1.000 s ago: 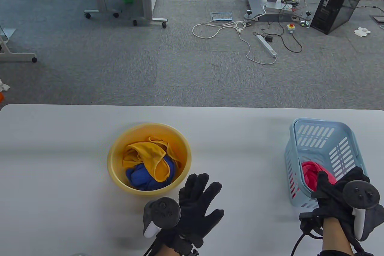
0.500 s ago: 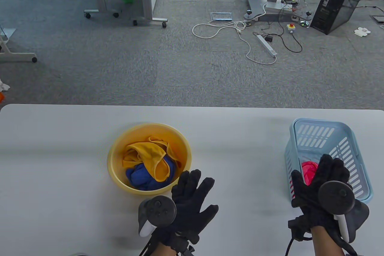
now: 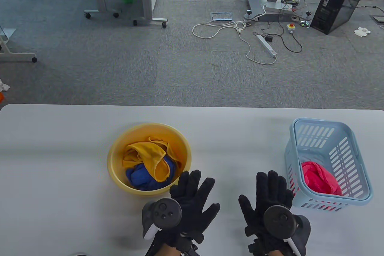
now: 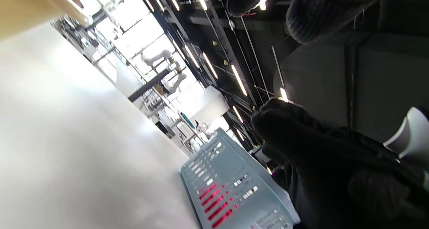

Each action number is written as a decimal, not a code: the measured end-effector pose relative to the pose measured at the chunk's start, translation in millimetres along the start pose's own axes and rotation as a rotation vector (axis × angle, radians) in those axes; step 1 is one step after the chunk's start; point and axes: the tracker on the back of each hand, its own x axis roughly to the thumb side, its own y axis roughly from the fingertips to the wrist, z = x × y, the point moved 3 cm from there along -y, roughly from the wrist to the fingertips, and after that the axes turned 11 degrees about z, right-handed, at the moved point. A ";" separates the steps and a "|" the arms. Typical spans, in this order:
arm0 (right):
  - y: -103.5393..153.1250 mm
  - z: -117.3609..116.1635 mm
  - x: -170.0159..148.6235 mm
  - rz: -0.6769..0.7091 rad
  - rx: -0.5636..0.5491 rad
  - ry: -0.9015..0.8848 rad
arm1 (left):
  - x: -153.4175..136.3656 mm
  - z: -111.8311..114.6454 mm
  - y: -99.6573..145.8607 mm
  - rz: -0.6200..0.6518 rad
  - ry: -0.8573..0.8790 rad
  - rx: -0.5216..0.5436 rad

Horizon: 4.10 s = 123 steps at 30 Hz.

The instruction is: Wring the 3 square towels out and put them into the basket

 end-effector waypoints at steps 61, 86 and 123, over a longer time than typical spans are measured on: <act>3.2 18.8 -3.1 0.001 -0.010 -0.269 | -76.6 -117.5 -35.7 -0.695 -0.679 -0.148; 4.2 10.7 -12.8 -0.041 0.013 -0.316 | -141.3 -92.0 -44.4 -1.030 -0.663 -0.373; 6.2 11.6 -10.2 -0.021 0.027 -0.333 | 18.0 -258.3 -47.2 -0.652 -0.406 0.406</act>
